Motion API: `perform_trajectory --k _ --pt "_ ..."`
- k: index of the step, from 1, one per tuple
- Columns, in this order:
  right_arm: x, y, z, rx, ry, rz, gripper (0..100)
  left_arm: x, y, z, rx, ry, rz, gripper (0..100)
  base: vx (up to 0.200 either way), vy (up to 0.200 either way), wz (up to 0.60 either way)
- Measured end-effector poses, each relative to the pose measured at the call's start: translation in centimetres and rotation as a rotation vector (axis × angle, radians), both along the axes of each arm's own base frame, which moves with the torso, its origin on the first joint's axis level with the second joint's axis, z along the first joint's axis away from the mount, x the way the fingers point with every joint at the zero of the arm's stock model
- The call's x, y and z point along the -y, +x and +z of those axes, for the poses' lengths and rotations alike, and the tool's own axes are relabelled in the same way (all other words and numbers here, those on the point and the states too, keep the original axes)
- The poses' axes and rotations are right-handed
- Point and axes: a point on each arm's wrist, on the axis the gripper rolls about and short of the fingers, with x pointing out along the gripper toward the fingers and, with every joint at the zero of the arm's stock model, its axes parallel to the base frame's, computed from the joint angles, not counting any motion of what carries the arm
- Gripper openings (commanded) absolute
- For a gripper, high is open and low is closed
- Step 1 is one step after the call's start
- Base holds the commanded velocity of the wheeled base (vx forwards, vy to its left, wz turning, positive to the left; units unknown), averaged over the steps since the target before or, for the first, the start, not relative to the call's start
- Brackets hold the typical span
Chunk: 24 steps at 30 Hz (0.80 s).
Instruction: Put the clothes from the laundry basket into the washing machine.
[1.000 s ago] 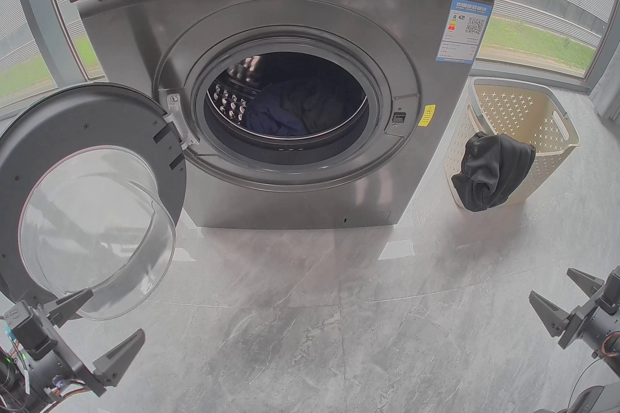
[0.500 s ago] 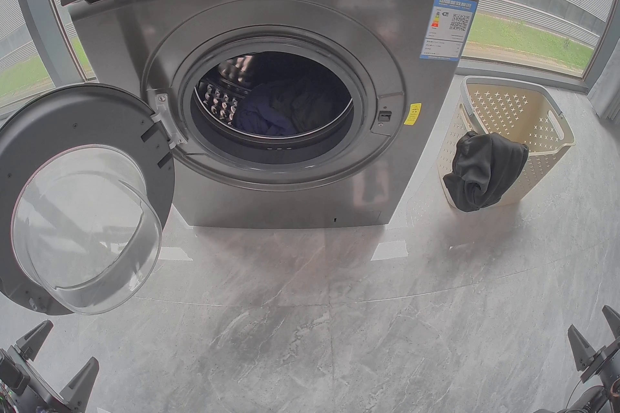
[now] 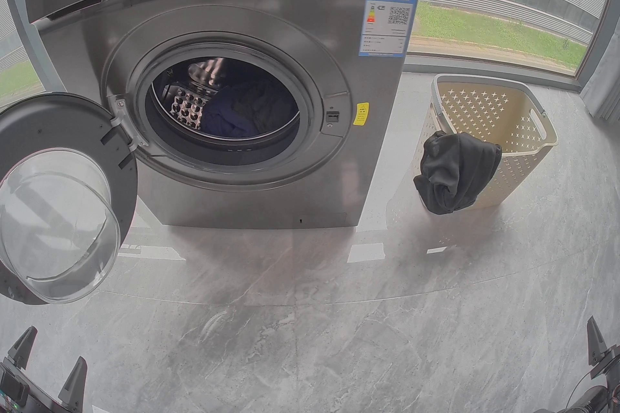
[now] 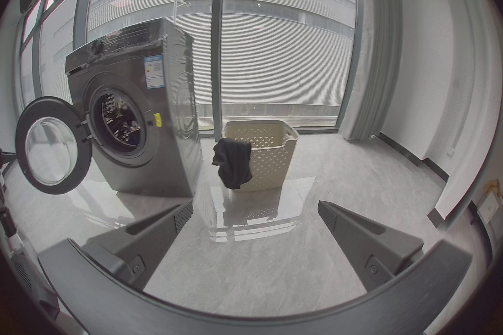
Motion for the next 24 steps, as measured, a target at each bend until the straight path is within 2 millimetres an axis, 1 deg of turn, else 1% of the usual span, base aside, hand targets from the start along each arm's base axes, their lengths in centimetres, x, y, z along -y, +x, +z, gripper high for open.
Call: perform_trajectory --k 6,8,13,16,20,24 --pt "-0.25 -0.29 -0.05 0.017 -0.036 -0.064 100 0.06 -0.23 -0.42 -0.011 0.009 0.062 100 0.0 0.0 0.0" --pt "-0.44 -0.39 -0.08 0.027 -0.048 -0.036 100 0.1 -0.34 -0.57 -0.011 0.01 0.065 100 0.0 0.0 0.0" --pt "-0.82 -0.63 -0.16 0.06 -0.057 0.111 100 0.15 -0.57 -0.85 -0.006 0.004 0.072 100 0.0 0.0 0.0" --pt "-0.84 -0.72 -0.2 0.072 -0.04 0.133 100 0.16 -0.64 -0.93 -0.003 0.003 0.075 100 0.0 0.0 0.0" --pt "-0.81 -0.77 -0.44 0.065 0.025 0.134 100 0.17 -0.68 -0.95 0.001 0.001 0.079 100 0.0 0.0 0.0" --pt "-0.84 -0.79 -0.64 0.049 0.024 0.149 100 0.17 -0.7 -0.96 0.004 0.001 0.08 100 0.0 -0.2 0.0"
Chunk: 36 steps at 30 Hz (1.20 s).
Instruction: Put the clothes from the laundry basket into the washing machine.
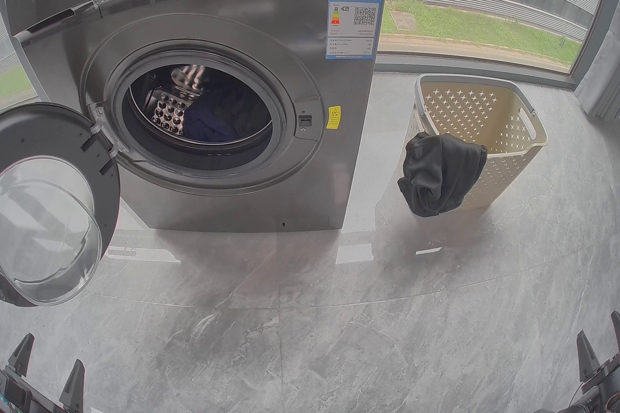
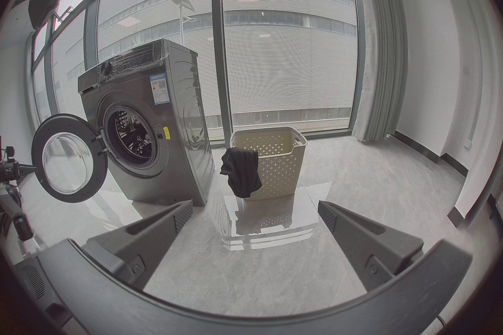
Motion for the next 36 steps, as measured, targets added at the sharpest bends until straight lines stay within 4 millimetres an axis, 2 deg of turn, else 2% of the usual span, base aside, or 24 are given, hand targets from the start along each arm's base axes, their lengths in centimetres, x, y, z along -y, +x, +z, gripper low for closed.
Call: perform_trajectory --k 17,23,36 --pt "-0.03 -0.01 -0.11 -0.009 -0.024 0.014 100 0.0 -0.01 0.0 0.001 -0.001 -0.001 100 0.0 -0.2 0.0" --pt "-0.03 -0.01 -0.11 -0.009 -0.024 0.015 100 0.0 -0.01 0.0 0.001 0.003 -0.001 100 0.0 0.0 0.0" --pt "-0.03 -0.01 -0.11 -0.009 -0.024 0.014 100 0.0 0.0 0.0 0.0 0.0 -0.001 100 0.2 0.0 0.0"
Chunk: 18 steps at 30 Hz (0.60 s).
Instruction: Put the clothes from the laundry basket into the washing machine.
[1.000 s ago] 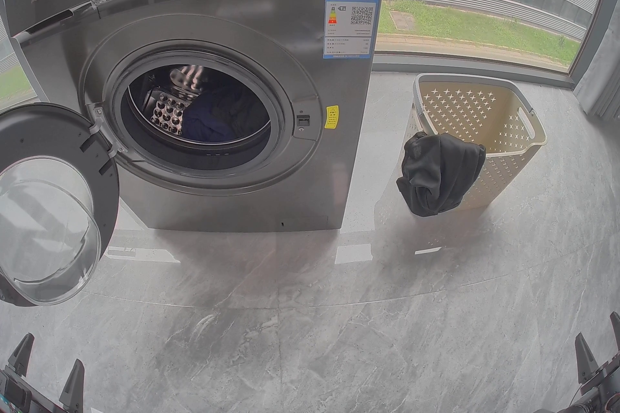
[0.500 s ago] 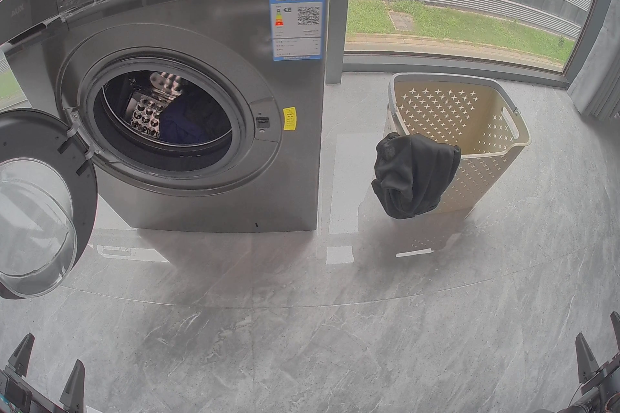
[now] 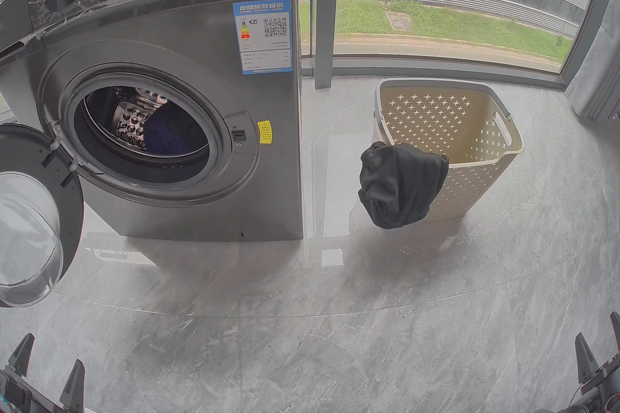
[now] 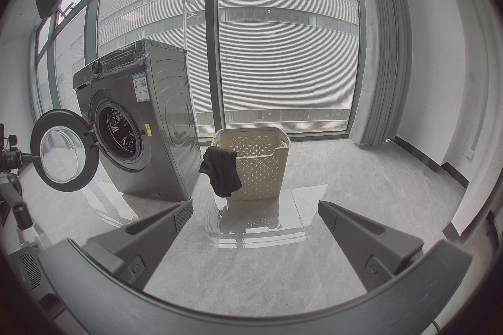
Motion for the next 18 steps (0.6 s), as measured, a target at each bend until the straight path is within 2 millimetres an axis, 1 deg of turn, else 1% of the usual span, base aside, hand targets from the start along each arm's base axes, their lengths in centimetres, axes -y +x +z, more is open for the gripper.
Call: perform_trajectory --k 2,11,18 --pt "0.0 0.0 0.0 0.0 0.0 0.0 100 0.0 0.0 0.0 0.0 -0.001 -0.001 100 0.2 0.0 0.0" --pt "0.0 0.01 0.01 0.0 0.0 0.0 100 0.0 0.01 0.01 0.0 0.0 -0.001 100 0.0 0.0 0.0" --pt "0.0 0.01 0.01 -0.001 0.0 0.0 100 0.0 0.01 0.01 -0.001 -0.001 0.0 100 0.0 -0.2 0.0"
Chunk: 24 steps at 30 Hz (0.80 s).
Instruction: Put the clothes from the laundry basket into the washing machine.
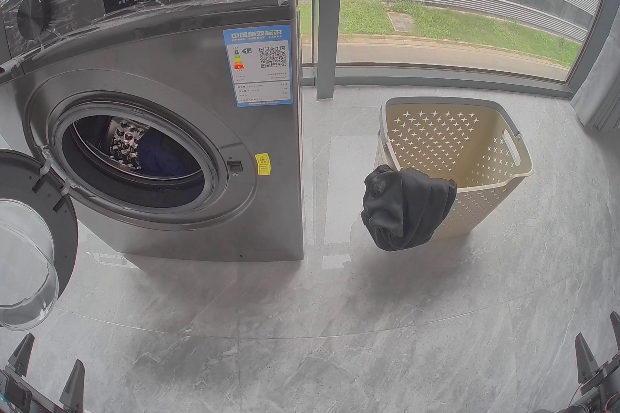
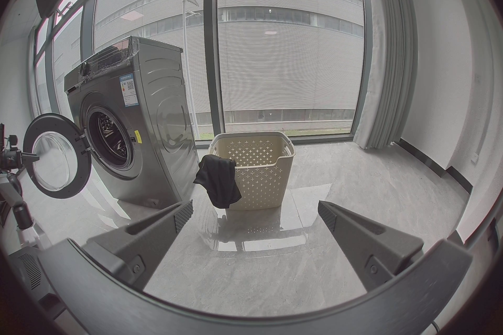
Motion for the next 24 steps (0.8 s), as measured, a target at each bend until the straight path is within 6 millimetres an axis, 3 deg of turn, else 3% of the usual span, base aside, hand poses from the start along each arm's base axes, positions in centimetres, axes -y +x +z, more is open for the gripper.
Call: perform_trajectory --k 14,24 --pt "0.0 0.0 0.0 0.0 0.0 0.0 100 0.0 0.0 0.0 -0.001 -0.004 0.0 100 0.0 -0.2 0.0" --pt "0.0 0.01 0.0 -0.001 0.0 0.0 100 0.0 0.01 0.0 -0.002 -0.006 0.0 100 0.0 0.0 0.0"
